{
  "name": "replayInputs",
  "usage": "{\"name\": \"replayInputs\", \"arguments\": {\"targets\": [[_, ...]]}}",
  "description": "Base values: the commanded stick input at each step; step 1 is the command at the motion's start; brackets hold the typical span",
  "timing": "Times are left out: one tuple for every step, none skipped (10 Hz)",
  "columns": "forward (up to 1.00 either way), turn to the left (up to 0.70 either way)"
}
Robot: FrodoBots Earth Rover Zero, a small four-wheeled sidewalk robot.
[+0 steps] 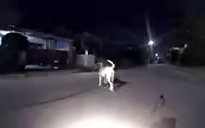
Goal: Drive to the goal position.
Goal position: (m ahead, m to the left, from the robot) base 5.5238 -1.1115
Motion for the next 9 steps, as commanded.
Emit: {"name": "replayInputs", "arguments": {"targets": [[1.00, 0.05], [1.00, 0.05], [1.00, 0.05], [1.00, 0.05], [1.00, 0.05], [1.00, 0.05], [1.00, 0.05], [1.00, 0.05], [1.00, 0.05]]}}
